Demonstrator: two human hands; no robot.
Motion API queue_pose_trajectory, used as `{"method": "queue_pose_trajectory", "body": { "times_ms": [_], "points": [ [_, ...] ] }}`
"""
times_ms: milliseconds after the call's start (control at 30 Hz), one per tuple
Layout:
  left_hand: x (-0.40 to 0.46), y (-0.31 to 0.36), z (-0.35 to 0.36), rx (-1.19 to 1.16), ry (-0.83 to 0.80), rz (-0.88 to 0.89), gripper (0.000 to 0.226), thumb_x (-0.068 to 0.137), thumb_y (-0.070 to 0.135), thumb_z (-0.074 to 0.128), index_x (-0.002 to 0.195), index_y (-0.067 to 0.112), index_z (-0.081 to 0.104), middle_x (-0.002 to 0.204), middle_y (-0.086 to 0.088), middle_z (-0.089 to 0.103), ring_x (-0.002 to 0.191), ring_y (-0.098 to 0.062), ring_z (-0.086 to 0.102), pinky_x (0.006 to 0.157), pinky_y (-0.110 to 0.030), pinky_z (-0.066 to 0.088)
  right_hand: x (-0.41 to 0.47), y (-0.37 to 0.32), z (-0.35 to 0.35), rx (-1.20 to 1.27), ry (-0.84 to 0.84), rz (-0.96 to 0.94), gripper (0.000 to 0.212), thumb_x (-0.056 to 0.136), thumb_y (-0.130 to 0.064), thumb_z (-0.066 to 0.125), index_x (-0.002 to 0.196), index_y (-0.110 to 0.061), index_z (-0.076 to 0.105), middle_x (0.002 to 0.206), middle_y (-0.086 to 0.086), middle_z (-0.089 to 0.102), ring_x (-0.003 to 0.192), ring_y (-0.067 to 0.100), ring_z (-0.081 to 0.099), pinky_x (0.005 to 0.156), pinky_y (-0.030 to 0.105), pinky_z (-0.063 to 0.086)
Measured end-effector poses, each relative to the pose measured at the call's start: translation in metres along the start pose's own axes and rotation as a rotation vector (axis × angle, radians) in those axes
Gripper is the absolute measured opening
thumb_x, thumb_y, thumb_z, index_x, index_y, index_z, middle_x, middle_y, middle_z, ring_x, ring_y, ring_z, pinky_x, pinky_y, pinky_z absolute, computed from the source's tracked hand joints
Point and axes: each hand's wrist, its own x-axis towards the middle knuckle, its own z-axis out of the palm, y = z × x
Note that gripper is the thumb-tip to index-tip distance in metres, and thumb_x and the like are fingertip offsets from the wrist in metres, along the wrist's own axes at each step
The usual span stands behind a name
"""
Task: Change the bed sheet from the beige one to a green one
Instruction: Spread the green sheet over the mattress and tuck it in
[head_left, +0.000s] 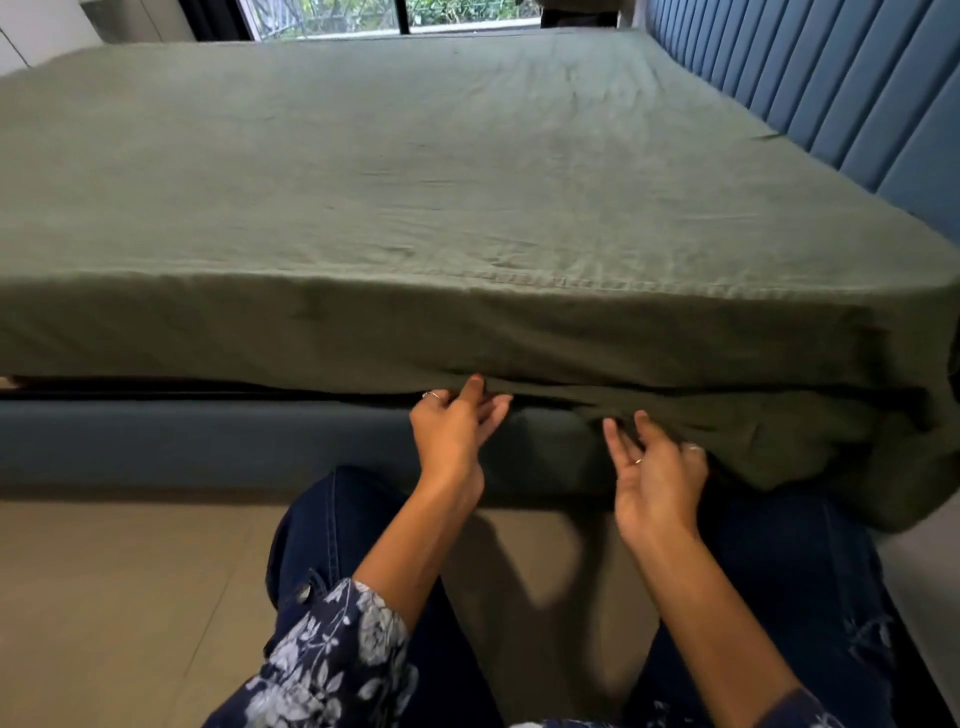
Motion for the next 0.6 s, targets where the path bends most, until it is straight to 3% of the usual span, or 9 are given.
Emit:
{"method": "queue_pose_trajectory", "body": {
  "times_ms": [100, 200, 300, 400, 467, 600],
  "points": [
    [0.001, 0.006, 0.005, -0.105, 0.032, -0.083, 0.009, 0.092, -0.002, 0.057, 0.101, -0.003, 0.056, 0.088, -0.017, 0.064, 0.078, -0.022, 0.069, 0.066, -0.024, 0.059, 0.005, -0.018, 0.015, -0.086, 0.024, -0.145, 0.025, 0.089, 0.011, 0.054, 0.084, -0.011, 0.042, 0.088, 0.011, 0.054, 0.085, 0.026, 0.063, 0.062, 0.028, 0.059],
    [-0.002, 0.005, 0.002, -0.252, 0.096, -0.140, 0.012, 0.090, -0.006, 0.058, 0.098, 0.003, 0.054, 0.092, -0.015, 0.060, 0.081, -0.021, 0.066, 0.066, -0.027, 0.060, 0.012, -0.019, 0.022, -0.163, 0.106, -0.245, 0.030, 0.086, 0.014, 0.053, 0.076, -0.011, 0.040, 0.083, 0.010, 0.052, 0.088, 0.034, 0.062, 0.059, 0.025, 0.057],
    [-0.003, 0.001, 0.000, -0.294, 0.223, -0.053, 0.026, 0.087, -0.010, 0.059, 0.094, 0.010, 0.044, 0.090, -0.010, 0.055, 0.081, -0.017, 0.063, 0.064, -0.028, 0.060, 0.013, -0.013, 0.028, -0.241, 0.160, -0.307, 0.028, 0.087, 0.012, 0.053, 0.076, -0.012, 0.043, 0.084, 0.007, 0.054, 0.094, 0.033, 0.063, 0.060, 0.023, 0.057],
    [-0.003, -0.004, 0.002, -0.174, 0.298, 0.081, 0.030, 0.084, -0.013, 0.060, 0.083, 0.012, 0.043, 0.088, -0.006, 0.050, 0.080, -0.016, 0.060, 0.059, -0.021, 0.057, 0.008, -0.014, 0.033, -0.245, 0.155, -0.257, 0.022, 0.090, 0.013, 0.046, 0.084, -0.009, 0.050, 0.087, 0.005, 0.053, 0.096, 0.023, 0.060, 0.064, 0.024, 0.058],
    [0.000, -0.010, 0.003, -0.091, 0.324, 0.129, 0.027, 0.084, -0.012, 0.061, 0.077, 0.011, 0.048, 0.087, -0.007, 0.053, 0.082, -0.019, 0.060, 0.059, -0.019, 0.055, 0.001, -0.014, 0.034, -0.235, 0.078, -0.162, 0.019, 0.092, 0.009, 0.044, 0.107, 0.003, 0.054, 0.094, 0.006, 0.054, 0.104, 0.021, 0.059, 0.078, 0.025, 0.056],
    [0.008, -0.012, 0.008, -0.019, 0.351, 0.122, 0.017, 0.085, -0.009, 0.062, 0.083, 0.008, 0.061, 0.086, -0.008, 0.061, 0.080, -0.017, 0.062, 0.059, -0.017, 0.054, -0.013, -0.013, 0.042, -0.211, 0.003, 0.005, 0.040, 0.092, -0.008, 0.056, 0.130, 0.000, 0.049, 0.135, 0.015, 0.051, 0.130, 0.023, 0.045, 0.097, 0.027, 0.044]
  ]
}}
